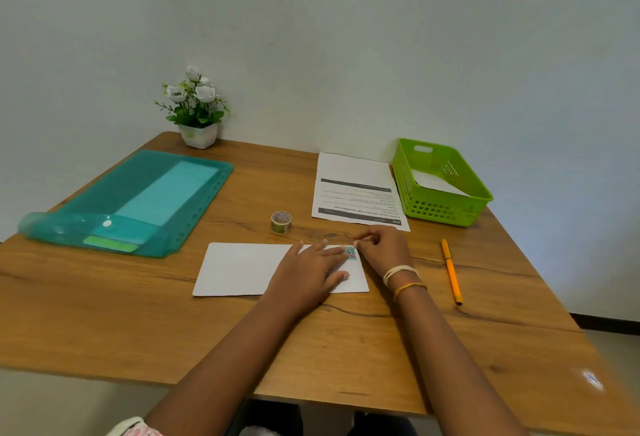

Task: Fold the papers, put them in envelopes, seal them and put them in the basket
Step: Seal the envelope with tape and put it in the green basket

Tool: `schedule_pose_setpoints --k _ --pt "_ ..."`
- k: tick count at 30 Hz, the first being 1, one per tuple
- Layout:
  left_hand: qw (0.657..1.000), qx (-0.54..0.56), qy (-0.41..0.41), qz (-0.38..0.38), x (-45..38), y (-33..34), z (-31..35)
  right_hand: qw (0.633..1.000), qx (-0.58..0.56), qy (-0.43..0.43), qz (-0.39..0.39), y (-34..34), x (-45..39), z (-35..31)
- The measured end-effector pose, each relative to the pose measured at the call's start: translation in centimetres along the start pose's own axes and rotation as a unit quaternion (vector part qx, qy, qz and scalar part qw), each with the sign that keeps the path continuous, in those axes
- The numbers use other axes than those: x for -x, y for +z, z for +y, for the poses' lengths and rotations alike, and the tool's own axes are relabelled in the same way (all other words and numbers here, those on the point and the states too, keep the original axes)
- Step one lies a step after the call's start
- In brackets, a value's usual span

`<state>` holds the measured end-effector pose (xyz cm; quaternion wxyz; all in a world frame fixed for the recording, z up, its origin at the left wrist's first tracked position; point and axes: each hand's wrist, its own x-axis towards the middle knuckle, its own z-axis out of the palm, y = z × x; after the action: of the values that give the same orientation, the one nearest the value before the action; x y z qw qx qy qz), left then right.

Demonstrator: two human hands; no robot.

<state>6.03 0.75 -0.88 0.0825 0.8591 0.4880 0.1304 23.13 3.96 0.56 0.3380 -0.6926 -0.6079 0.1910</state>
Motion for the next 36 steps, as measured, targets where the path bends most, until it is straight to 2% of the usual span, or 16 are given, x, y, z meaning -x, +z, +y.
schedule_pose_setpoints --k 3,5,8,11,14,25,33,36 --pt "1.0 -0.005 -0.004 0.006 0.0 0.2 -0.1 0.994 0.005 -0.071 0.082 1.0 1.6 0.8" --pt "1.0 -0.009 -0.006 0.015 0.0 0.3 -0.2 0.991 0.021 -0.121 0.057 1.3 2.4 1.2" --pt "1.0 -0.017 -0.005 0.018 0.0 0.6 -0.3 0.978 0.119 -0.167 0.024 1.4 3.5 1.8" --pt "0.999 -0.032 -0.005 0.018 -0.1 0.8 -0.3 0.957 0.242 -0.159 0.019 1.5 5.1 1.6" --pt "0.999 -0.043 -0.004 0.015 -0.1 1.0 -0.4 0.947 0.288 -0.138 0.002 1.4 6.1 1.0" --pt "0.997 -0.073 -0.007 -0.002 -0.4 1.2 -0.6 0.948 0.278 -0.147 -0.039 0.9 7.2 1.5" --pt "0.997 -0.081 -0.005 -0.01 -0.4 1.1 -0.5 0.946 0.289 -0.141 -0.035 0.7 7.4 1.3" --pt "0.997 -0.078 -0.005 -0.009 -0.4 1.1 -0.4 0.955 0.256 -0.148 -0.009 0.6 7.4 1.5"
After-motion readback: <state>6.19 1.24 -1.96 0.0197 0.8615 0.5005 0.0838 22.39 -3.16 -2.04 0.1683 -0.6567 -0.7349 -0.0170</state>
